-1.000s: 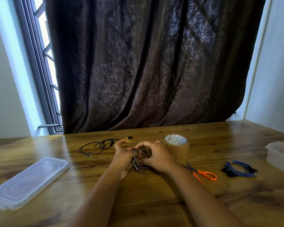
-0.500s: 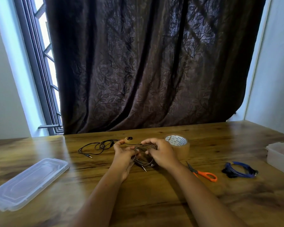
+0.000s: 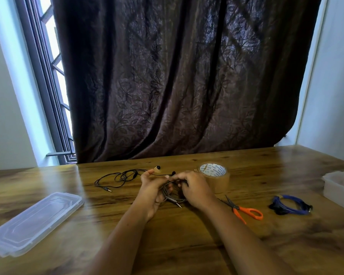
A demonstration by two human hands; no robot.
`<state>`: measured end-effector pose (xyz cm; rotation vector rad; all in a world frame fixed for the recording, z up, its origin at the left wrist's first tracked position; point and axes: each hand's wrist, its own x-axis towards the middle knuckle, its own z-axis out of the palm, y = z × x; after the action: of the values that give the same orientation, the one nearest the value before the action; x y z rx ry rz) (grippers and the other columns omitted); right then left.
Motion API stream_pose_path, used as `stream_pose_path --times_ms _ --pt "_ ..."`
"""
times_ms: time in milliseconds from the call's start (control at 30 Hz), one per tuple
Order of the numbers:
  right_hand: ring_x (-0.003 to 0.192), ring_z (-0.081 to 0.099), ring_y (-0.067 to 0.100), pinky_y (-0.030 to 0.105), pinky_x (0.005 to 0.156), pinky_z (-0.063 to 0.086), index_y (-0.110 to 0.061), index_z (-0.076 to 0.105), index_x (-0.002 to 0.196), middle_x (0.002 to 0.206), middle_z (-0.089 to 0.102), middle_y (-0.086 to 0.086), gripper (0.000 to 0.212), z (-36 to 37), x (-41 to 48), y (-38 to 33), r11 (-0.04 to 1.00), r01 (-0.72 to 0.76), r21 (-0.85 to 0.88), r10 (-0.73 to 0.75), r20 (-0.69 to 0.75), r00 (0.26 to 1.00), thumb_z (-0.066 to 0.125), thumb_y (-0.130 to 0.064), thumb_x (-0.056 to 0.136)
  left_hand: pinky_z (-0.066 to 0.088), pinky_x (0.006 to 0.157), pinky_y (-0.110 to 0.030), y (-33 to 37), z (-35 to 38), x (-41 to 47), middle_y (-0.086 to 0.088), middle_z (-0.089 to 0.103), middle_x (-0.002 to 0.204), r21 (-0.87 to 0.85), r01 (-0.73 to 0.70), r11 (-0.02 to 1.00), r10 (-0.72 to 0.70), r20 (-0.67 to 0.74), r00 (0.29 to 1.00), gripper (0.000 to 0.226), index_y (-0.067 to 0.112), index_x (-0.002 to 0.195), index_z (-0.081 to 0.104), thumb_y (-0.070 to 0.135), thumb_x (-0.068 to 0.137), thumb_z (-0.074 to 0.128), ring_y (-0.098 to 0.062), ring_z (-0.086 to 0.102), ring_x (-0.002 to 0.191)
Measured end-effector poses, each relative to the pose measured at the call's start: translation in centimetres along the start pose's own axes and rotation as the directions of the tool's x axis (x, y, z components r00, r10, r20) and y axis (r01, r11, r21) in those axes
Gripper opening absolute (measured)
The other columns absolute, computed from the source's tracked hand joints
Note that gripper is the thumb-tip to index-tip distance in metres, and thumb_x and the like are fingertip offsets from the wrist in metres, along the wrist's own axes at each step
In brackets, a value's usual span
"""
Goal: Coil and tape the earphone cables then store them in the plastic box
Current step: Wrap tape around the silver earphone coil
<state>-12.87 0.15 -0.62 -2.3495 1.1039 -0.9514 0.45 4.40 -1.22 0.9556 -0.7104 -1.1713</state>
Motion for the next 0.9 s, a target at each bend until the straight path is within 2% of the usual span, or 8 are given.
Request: stream_pose_path --times_ms 67,200,367,467,567,667,767,900 --pt "0.106 0.06 0.011 0.017 0.086 0.046 -0.022 0.071 0.11 0.117 0.067 0.0 0.039 -0.1 0.0 0.1 1.0 -0.024 0.004 0.024 -0.011 1.0 0.047 0.001 0.091 0.057 0.064 -0.028 -0.2 0.1 -0.1 -0.013 0.061 0.099 0.082 -0.028 0.996 0.027 0.019 0.999 0.053 0.023 0.125 0.033 -0.008 0.088 0.054 -0.018 0.065 0.072" --pt "0.073 0.061 0.005 0.007 0.05 0.041 -0.021 0.07 0.107 0.109 0.067 -0.003 0.03 0.0 0.1 0.2 0.988 -0.089 0.127 0.095 -0.042 0.995 0.05 -0.004 0.094 0.055 0.061 -0.025 -0.3 0.1 -0.1 -0.009 0.059 0.093 0.101 -0.06 0.993 0.063 -0.021 0.998 0.048 0.021 0.124 0.035 -0.009 0.09 0.052 -0.017 0.06 0.072" --pt "0.074 0.058 0.003 0.008 0.058 0.043 -0.023 0.068 0.104 0.083 0.061 -0.008 0.022 -0.2 0.1 0.5 0.901 -0.184 0.393 0.211 -0.026 0.977 0.067 -0.011 0.086 0.046 0.063 -0.026 -0.5 0.1 0.4 -0.006 0.057 0.088 0.123 -0.082 0.989 0.096 -0.114 0.989 0.044 0.02 0.125 0.035 -0.007 0.092 0.049 -0.016 0.055 0.072" --pt "0.077 0.062 0.01 0.026 0.073 0.052 -0.025 0.065 0.104 0.076 0.061 -0.004 0.024 -0.3 0.2 0.7 0.806 -0.279 0.522 0.27 0.095 0.958 0.072 -0.015 0.083 0.046 0.059 -0.023 -0.4 -0.2 0.5 -0.006 0.057 0.089 0.139 -0.071 0.988 0.094 -0.163 0.982 0.043 0.022 0.124 0.034 -0.005 0.093 0.049 -0.015 0.053 0.07" --pt "0.078 0.061 0.008 0.023 0.069 0.048 -0.021 0.065 0.105 0.083 0.064 -0.003 0.02 -0.4 0.3 0.6 0.761 -0.334 0.556 0.311 0.139 0.94 0.068 -0.018 0.086 0.039 0.04 -0.015 -0.4 -0.3 0.5 -0.006 0.056 0.089 0.17 -0.06 0.984 0.092 -0.184 0.979 0.041 0.022 0.122 0.033 -0.003 0.094 0.048 -0.013 0.051 0.067" --pt "0.087 0.061 0.011 0.027 0.076 0.053 -0.016 0.069 0.101 0.099 0.068 -0.002 0.013 -0.5 0.1 0.5 0.749 -0.367 0.552 0.353 0.136 0.926 0.064 -0.017 0.089 0.037 0.042 -0.016 -0.3 -0.3 0.6 -0.004 0.056 0.088 0.183 -0.055 0.982 0.09 -0.188 0.978 0.042 0.022 0.123 0.032 -0.003 0.094 0.049 -0.012 0.05 0.066" --pt "0.075 0.06 0.01 0.027 0.075 0.052 -0.013 0.07 0.092 0.091 0.069 -0.001 0.009 -0.6 0.1 0.8 0.707 -0.443 0.551 0.38 0.232 0.895 0.064 -0.019 0.09 0.038 0.038 -0.014 -0.2 -0.3 0.6 -0.004 0.055 0.089 0.187 -0.049 0.981 0.086 -0.191 0.978 0.041 0.022 0.122 0.033 -0.003 0.094 0.048 -0.012 0.049 0.066" --pt "0.059 0.054 0.003 0.014 0.055 0.048 -0.008 0.069 0.092 0.082 0.066 0.001 0.013 -1.1 0.1 0.4 0.562 -0.529 0.636 0.343 0.403 0.848 0.064 -0.019 0.089 0.05 0.068 -0.03 -0.3 -0.3 0.5 -0.006 0.056 0.095 0.152 -0.037 0.988 0.063 -0.175 0.983 0.041 0.025 0.121 0.035 -0.002 0.094 0.048 -0.015 0.051 0.074"
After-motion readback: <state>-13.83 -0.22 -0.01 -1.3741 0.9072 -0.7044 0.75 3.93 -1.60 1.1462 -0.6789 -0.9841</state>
